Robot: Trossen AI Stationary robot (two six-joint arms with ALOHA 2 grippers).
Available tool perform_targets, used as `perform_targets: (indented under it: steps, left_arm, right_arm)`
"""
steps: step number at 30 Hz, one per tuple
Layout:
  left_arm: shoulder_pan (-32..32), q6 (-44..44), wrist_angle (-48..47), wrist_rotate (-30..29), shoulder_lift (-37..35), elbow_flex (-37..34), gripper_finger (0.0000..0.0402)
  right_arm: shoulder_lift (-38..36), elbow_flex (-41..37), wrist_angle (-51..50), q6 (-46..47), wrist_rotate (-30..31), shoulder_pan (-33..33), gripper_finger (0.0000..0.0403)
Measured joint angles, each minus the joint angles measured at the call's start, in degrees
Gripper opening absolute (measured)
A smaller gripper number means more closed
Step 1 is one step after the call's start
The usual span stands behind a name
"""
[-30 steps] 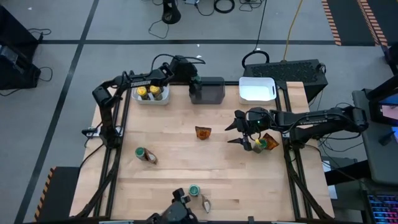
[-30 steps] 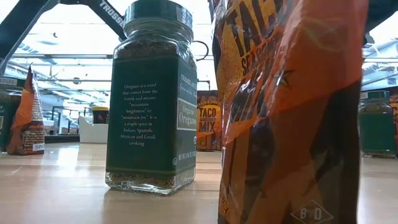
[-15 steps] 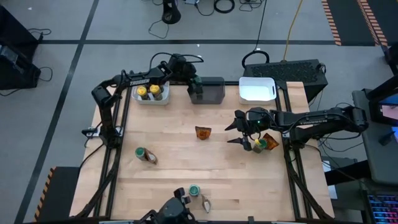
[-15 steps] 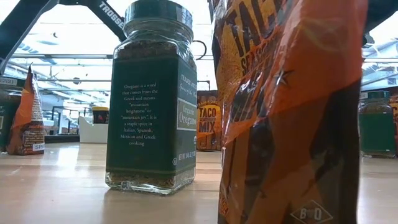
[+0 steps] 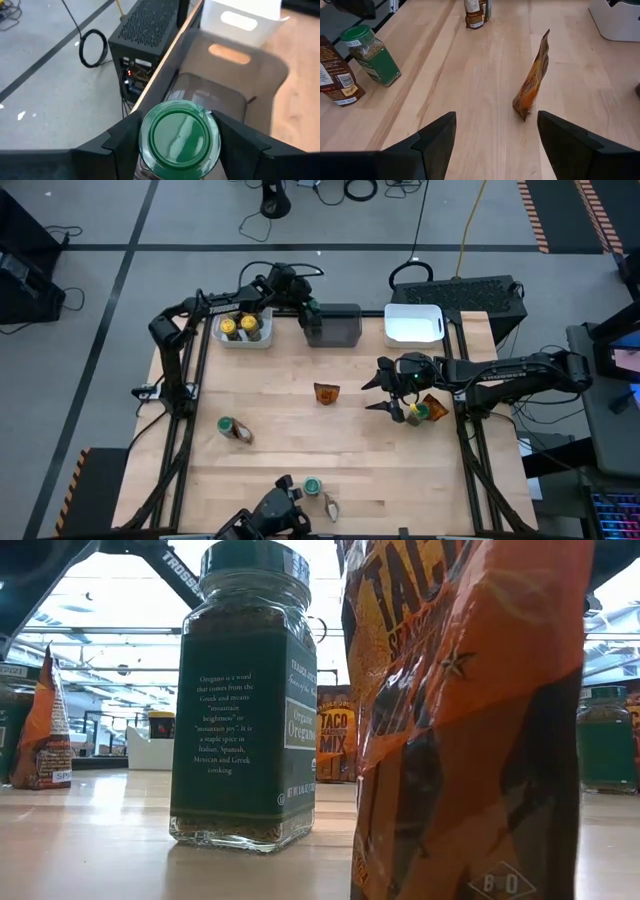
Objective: Sort spices by type
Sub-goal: Put the top center green seasoning bottle into the black bin, then put the top left green seasoning bottle into the black bin
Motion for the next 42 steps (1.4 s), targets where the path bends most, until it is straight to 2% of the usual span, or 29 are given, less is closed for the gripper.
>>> perform_targets:
  steps: [15, 20, 31, 42]
  left_arm:
    - [-0.1, 0.5, 2.1, -0.4, 3.2, 0.1, 0.0225]
    - [-0.4, 0.4, 2.2, -2.7, 3.3, 0.1, 0.0247]
    - [-1.0, 0.1, 2.0, -3.0, 1.4, 0.0, 0.0321]
    - [-1.2, 0.1, 1.6, -1.9, -3.4, 0.0, 0.0327]
  right_arm:
    - [0.0, 0.0, -0.1, 0.2, 0.0, 0.0, 0.0263]
    - [0.0, 0.0, -0.2, 0.1, 0.0, 0.0, 0.0263]
    - [0.0, 0.0, -1.0, 0.0, 0.0, 0.0, 0.0263]
    - [0.0, 0.0, -1.0, 0.1, 0.0, 0.0, 0.0263]
